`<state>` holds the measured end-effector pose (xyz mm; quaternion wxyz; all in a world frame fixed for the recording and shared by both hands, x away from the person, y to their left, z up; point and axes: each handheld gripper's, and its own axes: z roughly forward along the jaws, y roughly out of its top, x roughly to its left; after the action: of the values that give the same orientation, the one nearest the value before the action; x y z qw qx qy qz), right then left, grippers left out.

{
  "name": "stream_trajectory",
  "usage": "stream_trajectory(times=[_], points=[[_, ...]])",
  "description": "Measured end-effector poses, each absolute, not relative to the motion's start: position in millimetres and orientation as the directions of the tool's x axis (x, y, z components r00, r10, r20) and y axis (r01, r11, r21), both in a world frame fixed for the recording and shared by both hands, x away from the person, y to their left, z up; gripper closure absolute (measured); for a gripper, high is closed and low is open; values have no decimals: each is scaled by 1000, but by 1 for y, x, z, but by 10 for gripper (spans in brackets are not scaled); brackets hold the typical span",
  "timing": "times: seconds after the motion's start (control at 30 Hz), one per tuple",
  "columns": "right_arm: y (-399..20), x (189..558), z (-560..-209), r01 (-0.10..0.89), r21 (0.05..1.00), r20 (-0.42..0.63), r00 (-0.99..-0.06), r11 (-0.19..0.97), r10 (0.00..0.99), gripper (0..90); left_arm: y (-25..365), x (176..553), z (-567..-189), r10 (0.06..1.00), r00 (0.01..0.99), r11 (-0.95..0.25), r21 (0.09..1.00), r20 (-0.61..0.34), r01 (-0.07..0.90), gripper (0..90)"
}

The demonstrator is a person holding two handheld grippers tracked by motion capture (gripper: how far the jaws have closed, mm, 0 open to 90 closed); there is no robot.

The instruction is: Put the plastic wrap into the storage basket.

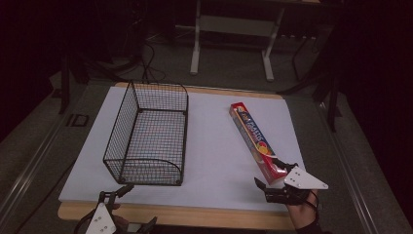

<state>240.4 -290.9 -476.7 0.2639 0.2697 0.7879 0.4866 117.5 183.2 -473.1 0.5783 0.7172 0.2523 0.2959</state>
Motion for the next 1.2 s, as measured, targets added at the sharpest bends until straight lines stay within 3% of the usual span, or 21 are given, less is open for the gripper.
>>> stream_trajectory(times=[0.17,0.37,0.87,1.2], points=[[-288,237,-472,198,903,-129,-722,382,680,132,182,119,-474,700,701,-207,978,137,15,2],[-286,235,-468,155,908,-172,-711,390,682,114,180,118,-477,697,702,-218,976,147,12,2],[-282,255,-460,213,895,-161,-665,391,730,98,177,117,-478,685,709,-241,971,166,5,2],[-288,285,-464,347,869,-83,-602,354,794,99,177,117,-478,675,720,-245,970,162,11,2]])
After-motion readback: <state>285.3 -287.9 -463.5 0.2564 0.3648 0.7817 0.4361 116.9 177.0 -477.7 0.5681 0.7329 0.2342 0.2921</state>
